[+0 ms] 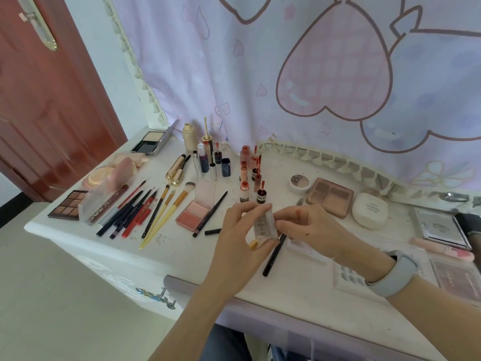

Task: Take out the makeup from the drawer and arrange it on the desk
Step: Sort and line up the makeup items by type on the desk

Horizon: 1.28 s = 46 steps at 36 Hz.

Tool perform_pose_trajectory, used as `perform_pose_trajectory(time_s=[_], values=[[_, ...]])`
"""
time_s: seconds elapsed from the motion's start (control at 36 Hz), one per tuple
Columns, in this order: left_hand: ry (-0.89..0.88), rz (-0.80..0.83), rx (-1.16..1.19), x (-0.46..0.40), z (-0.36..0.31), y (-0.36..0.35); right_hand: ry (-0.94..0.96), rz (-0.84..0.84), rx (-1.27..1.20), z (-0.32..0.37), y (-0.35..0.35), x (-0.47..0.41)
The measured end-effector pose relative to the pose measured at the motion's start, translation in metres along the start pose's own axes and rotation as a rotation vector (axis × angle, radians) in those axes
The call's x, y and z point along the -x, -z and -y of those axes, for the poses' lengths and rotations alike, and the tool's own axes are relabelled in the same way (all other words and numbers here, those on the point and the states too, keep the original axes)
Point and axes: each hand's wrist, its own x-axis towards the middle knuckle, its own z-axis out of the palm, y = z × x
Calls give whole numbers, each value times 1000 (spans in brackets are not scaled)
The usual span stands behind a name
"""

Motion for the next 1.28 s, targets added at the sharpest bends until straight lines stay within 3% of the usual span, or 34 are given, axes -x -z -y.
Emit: perform_pose_trajectory(time_s=[0.22, 0.39, 0.72, 0.94, 1.28], values=[[-99, 21, -98, -5, 1, -3, -67, 8, 6, -3, 6, -1], [73, 23, 210, -11, -6, -4, -33, -5, -29, -3, 14, -1], [-42, 54, 4, -17, -8, -6, -68, 6, -62, -1, 21, 1], [-74, 55, -9, -15, -5, -5, -125, 43, -77, -4, 20, -1], [-153, -107, -4, -25, -7, -24, -116, 25, -286, -1, 33, -9]])
